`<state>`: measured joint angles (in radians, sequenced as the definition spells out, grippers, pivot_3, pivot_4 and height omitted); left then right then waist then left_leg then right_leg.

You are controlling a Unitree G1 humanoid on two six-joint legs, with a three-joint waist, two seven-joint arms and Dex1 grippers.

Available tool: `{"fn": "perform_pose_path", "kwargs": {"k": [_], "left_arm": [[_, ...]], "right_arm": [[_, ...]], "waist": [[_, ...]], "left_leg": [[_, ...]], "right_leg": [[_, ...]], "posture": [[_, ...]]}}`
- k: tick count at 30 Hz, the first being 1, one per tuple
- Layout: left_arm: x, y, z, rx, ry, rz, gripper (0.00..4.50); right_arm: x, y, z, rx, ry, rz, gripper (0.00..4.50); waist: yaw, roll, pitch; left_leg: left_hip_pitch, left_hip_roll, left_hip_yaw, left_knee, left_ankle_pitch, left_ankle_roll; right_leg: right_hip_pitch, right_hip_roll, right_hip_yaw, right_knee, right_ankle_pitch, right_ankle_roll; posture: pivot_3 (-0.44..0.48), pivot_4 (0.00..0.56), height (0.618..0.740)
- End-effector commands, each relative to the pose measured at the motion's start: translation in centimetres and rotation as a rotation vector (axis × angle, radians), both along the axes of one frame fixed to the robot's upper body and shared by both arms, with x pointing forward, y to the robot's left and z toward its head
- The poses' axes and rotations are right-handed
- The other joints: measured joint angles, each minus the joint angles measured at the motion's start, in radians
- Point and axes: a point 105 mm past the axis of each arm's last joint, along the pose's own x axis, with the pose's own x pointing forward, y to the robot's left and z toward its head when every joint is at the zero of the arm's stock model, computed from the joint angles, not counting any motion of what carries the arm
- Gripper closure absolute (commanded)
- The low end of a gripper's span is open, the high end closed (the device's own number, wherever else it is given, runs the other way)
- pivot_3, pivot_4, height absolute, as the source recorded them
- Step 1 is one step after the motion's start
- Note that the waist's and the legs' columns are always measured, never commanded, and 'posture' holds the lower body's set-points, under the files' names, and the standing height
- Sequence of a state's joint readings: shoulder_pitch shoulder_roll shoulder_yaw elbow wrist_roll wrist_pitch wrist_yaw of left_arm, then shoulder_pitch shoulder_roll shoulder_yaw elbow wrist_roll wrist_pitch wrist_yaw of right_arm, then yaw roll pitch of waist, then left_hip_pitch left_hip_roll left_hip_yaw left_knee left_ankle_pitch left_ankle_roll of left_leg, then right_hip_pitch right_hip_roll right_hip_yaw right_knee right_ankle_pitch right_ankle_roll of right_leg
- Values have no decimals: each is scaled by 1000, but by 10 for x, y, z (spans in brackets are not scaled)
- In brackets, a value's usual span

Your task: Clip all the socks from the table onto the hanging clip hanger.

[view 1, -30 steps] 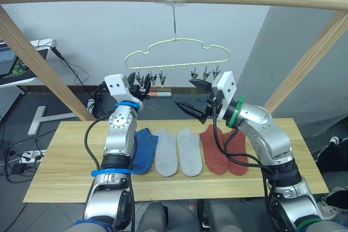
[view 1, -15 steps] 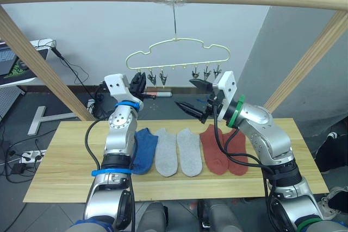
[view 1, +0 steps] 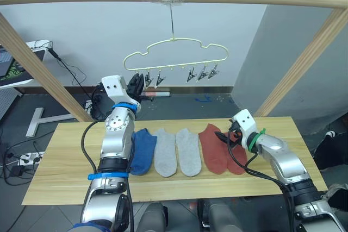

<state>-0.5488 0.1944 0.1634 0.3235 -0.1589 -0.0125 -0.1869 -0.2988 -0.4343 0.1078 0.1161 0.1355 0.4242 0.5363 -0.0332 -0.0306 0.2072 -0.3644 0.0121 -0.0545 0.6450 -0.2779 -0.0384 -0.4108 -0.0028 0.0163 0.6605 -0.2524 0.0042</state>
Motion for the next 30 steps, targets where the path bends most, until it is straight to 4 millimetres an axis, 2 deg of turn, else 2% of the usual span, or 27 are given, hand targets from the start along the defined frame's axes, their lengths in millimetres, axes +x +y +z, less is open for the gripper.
{"fn": "perform_pose_path", "kwargs": {"k": [1,7,13,19,24,27,30], "left_arm": [[-3,2,13,-3,-47,0,4357],[-3,0,13,-4,-45,-7,4357],[-3,0,14,-7,-46,-6,4357],[-4,0,13,-5,-42,-9,4357],[-4,1,13,-2,-41,-8,4357],[-4,2,13,-4,-40,-7,4357],[-4,2,13,-4,-40,-5,4357]], "right_arm": [[4,-21,-8,-37,37,-81,0],[5,-30,-34,-30,140,-137,0],[8,-32,-41,-50,162,-152,0],[-5,-33,-71,-142,233,-95,0],[-13,-38,-84,-183,263,-66,0],[-15,-38,-87,-147,290,-76,599],[-17,-38,-90,-135,303,-60,1620]], "waist": [[1,0,0],[2,0,0],[2,0,0],[2,0,0],[3,-1,0],[3,-1,0],[3,-1,0]], "left_leg": [[0,0,-1,0,0,0],[0,0,0,0,0,0],[0,-1,0,0,0,0],[0,-1,0,0,0,0],[1,-1,0,1,0,0],[1,-1,0,1,0,0],[1,-1,0,1,0,0]], "right_leg": [[0,0,-1,0,0,0],[0,0,1,0,0,0],[0,0,0,0,1,-1],[0,0,0,0,1,-1],[1,0,0,1,0,1],[2,0,0,1,0,1],[2,0,0,0,0,1]], "posture": [[-11,199,740],[-10,194,740],[-10,194,740],[0,196,740],[5,200,740],[5,200,740],[8,203,740]]}}
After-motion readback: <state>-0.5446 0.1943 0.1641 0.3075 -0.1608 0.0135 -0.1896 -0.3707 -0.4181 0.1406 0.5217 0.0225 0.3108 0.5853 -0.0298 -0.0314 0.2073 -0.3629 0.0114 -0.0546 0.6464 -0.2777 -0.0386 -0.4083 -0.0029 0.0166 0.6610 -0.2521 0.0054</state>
